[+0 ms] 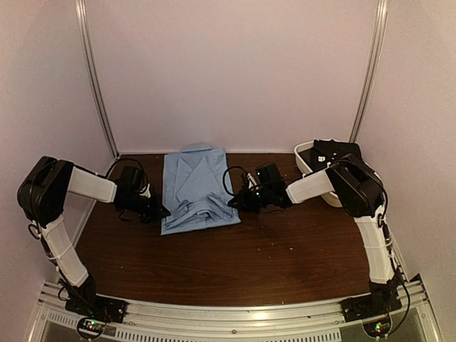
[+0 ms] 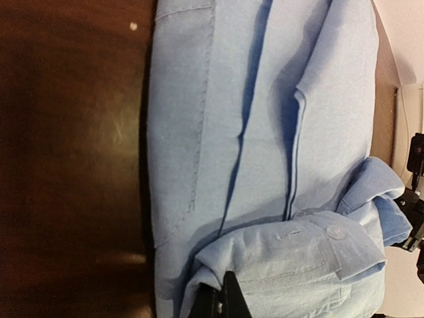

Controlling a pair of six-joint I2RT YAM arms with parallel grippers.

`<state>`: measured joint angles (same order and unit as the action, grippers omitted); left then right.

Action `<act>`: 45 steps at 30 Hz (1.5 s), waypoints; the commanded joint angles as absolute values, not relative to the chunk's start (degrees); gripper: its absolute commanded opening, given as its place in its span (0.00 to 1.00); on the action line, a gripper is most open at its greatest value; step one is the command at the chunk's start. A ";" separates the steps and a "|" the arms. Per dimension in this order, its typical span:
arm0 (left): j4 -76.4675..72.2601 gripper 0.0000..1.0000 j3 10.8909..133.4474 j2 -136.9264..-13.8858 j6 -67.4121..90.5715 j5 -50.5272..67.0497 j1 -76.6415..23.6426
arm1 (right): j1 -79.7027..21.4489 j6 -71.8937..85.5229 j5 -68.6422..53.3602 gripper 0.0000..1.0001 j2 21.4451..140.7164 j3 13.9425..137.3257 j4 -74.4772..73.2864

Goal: Fold and stack the long sleeve shirts
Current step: Move the 2/3-rectangle-folded shirt to the center of the board, then pick up the 2/3-rectangle-folded shirt from the center of the board.

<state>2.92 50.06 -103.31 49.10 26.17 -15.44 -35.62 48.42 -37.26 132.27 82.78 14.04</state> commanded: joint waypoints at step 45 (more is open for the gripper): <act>6.35 0.00 43.49 -89.03 45.76 24.66 -19.60 | -42.32 50.68 -28.13 0.14 115.09 61.15 17.50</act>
<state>8.88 41.54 -88.18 47.29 23.44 -19.70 -42.46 49.93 -29.95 116.60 62.02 15.29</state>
